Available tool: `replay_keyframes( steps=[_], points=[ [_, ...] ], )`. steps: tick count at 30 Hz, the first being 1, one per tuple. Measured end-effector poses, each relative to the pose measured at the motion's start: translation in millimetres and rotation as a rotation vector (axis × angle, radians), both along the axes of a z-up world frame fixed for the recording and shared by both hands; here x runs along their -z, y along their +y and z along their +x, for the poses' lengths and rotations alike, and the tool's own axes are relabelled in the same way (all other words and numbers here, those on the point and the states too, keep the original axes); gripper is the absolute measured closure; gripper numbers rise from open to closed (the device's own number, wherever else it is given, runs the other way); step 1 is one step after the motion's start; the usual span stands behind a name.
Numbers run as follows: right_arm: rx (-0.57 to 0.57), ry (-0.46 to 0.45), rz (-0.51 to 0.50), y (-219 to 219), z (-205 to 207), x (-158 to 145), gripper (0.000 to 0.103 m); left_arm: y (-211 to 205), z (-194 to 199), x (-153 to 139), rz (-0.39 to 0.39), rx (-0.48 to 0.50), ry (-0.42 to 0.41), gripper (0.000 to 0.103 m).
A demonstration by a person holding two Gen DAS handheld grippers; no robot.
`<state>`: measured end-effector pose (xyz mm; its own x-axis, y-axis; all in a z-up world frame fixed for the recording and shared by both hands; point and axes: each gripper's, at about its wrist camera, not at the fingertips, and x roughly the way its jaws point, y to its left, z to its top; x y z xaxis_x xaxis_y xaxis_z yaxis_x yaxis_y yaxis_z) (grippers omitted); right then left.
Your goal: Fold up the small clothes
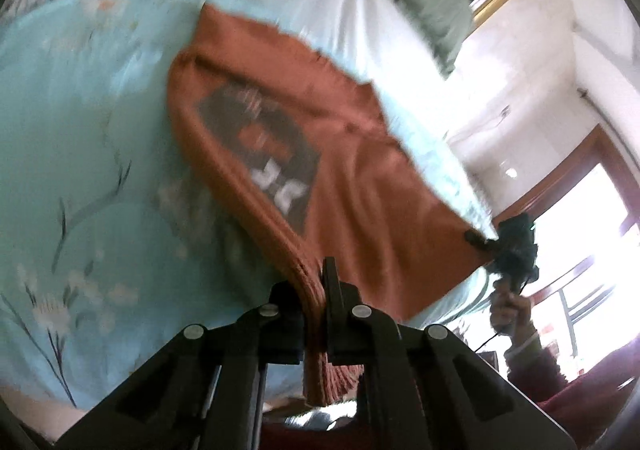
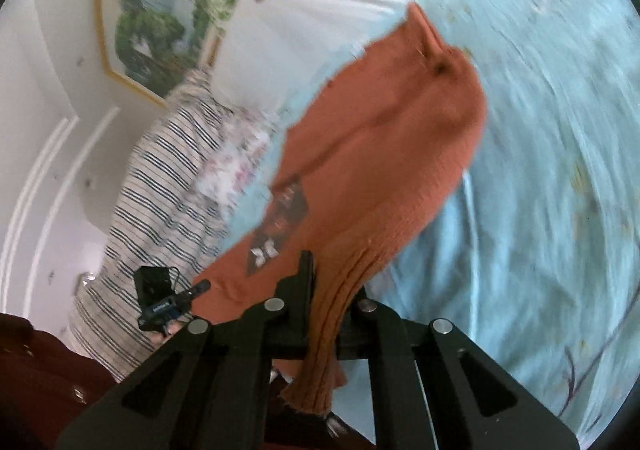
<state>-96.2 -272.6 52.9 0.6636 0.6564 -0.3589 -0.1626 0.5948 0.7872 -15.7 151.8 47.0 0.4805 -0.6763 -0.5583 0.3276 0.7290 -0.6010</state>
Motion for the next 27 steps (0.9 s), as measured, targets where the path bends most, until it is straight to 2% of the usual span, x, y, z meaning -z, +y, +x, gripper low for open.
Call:
replay_keyframes(
  steps=[4, 7, 11, 18, 21, 27],
  points=[
    [0.015, -0.056, -0.018, -9, 23, -25, 0.095, -1, 15, -34, -0.013, -0.022, -0.103, 0.098],
    [0.024, -0.074, -0.064, -13, 55, -39, 0.095, 0, 37, -55, -0.014, -0.06, -0.176, 0.098],
    [0.043, -0.073, -0.106, -22, 114, -52, 0.095, -1, 85, -71, 0.009, -0.133, -0.213, 0.098],
    [0.076, -0.037, -0.136, -45, 215, -51, 0.095, 0, 190, -88, 0.067, -0.252, -0.203, 0.099],
    [0.078, -0.006, -0.146, -53, 254, -39, 0.095, -4, 236, -80, 0.099, -0.291, -0.166, 0.099],
    [0.1, 0.075, -0.197, -64, 310, -10, 0.095, -9, 302, -51, 0.171, -0.303, -0.107, 0.099]
  ],
)
